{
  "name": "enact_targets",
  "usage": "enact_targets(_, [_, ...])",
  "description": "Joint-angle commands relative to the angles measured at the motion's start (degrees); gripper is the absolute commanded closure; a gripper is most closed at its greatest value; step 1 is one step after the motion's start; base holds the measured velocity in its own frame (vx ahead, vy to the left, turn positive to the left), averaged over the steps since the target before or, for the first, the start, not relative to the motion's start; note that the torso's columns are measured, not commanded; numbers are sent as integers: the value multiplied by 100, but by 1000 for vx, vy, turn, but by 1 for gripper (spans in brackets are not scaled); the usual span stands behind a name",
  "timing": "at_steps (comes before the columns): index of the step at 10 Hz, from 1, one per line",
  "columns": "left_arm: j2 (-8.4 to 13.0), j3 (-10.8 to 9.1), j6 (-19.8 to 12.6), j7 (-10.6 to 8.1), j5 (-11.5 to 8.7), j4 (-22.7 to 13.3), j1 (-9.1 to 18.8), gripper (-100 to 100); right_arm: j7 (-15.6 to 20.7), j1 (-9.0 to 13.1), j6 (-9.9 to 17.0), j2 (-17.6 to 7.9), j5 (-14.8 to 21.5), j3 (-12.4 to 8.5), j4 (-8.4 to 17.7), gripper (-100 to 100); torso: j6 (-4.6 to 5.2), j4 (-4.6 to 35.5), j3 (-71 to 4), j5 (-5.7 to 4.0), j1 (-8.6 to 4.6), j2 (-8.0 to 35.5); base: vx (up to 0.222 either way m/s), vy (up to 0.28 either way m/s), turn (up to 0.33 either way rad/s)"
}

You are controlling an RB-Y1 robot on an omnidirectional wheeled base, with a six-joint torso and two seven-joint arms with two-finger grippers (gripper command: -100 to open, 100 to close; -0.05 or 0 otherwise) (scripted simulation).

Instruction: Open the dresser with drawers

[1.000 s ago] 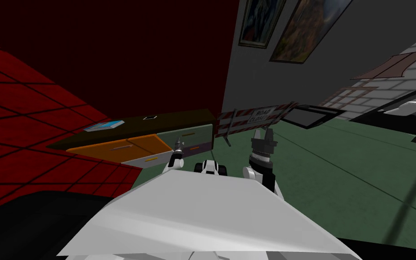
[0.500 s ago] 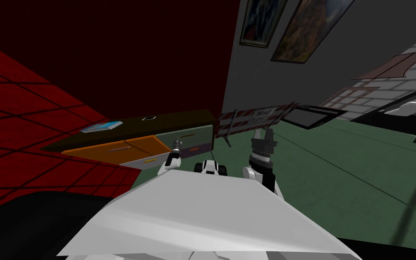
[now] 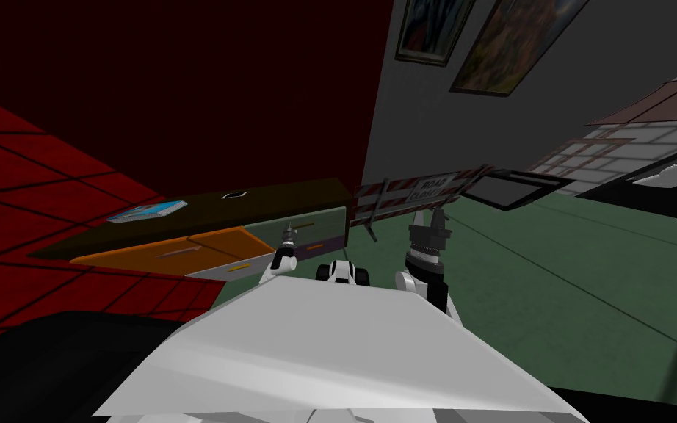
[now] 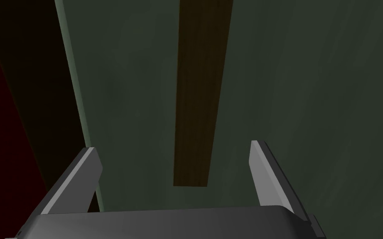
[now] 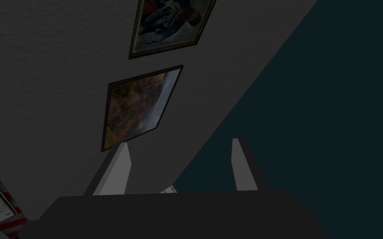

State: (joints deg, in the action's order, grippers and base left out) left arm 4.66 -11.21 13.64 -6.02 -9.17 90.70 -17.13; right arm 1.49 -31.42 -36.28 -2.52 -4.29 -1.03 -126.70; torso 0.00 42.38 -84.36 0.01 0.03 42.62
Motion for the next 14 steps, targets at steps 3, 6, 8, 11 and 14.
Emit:
enact_targets(3, [-610,-14,-24,1,-4,58,-2,-100,0,0,0,0,0,0,0,0,0,-10,-21,-2,-6,-34,0,0,0])
enact_targets(6, [-229,-86,118,-169,-81,-393,287,-100,0,2,0,1,0,1,0,0,4,-7,-16,-4,-17,-23,-37,-40,-89])
enact_targets(8, [43,-159,263,-343,-160,-706,553,-100,0,1,0,1,0,1,0,0,-2,-9,-19,-1,0,-32,-44,-46,-62])
enact_targets(11, [389,-231,407,-517,-239,-1252,847,-100,0,0,0,0,0,0,0,0,-3,-12,-25,1,5,-41,-47,-52,-89])
enact_targets(14, [434,-231,407,-517,-239,-1605,854,-100,0,0,0,0,0,0,0,0,-3,-11,-24,1,6,-39,-26,-31,-13])
